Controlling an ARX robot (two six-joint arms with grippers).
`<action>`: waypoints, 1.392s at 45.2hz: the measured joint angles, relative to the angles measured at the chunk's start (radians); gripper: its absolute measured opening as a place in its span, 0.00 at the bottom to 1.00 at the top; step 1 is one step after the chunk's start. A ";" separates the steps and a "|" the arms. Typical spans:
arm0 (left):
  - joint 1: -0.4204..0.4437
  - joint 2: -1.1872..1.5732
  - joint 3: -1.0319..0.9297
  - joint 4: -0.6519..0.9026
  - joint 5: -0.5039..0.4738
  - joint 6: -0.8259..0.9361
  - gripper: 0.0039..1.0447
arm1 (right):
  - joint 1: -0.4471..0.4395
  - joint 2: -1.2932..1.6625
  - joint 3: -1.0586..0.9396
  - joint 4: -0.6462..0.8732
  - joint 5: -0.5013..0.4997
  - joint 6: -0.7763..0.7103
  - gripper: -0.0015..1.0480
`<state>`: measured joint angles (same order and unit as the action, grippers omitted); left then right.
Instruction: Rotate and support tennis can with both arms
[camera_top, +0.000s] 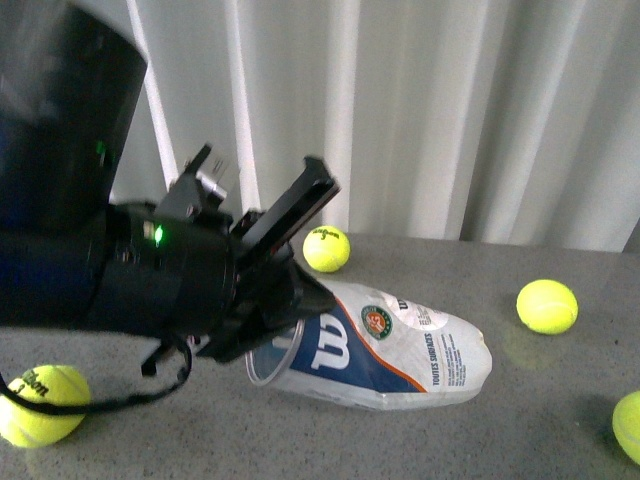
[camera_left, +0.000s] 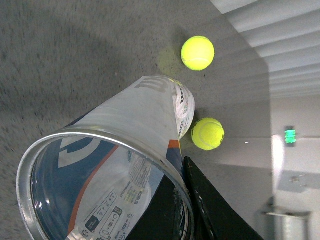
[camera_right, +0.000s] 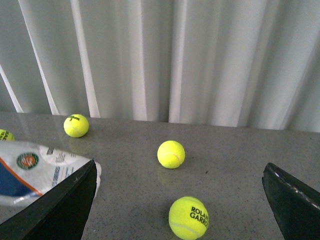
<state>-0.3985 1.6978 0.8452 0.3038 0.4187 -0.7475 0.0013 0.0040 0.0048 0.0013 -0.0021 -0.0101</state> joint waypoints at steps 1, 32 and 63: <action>0.000 -0.014 0.039 -0.073 -0.013 0.034 0.03 | 0.000 0.000 0.000 0.000 0.000 0.000 0.93; -0.156 0.208 0.970 -1.337 -0.621 1.122 0.03 | 0.000 0.000 0.000 0.000 0.000 0.000 0.93; -0.172 0.266 0.777 -1.139 -0.450 1.065 0.25 | 0.000 0.000 0.000 0.000 0.000 0.000 0.93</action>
<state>-0.5709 1.9636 1.6218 -0.8349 -0.0311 0.3172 0.0013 0.0040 0.0048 0.0013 -0.0021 -0.0101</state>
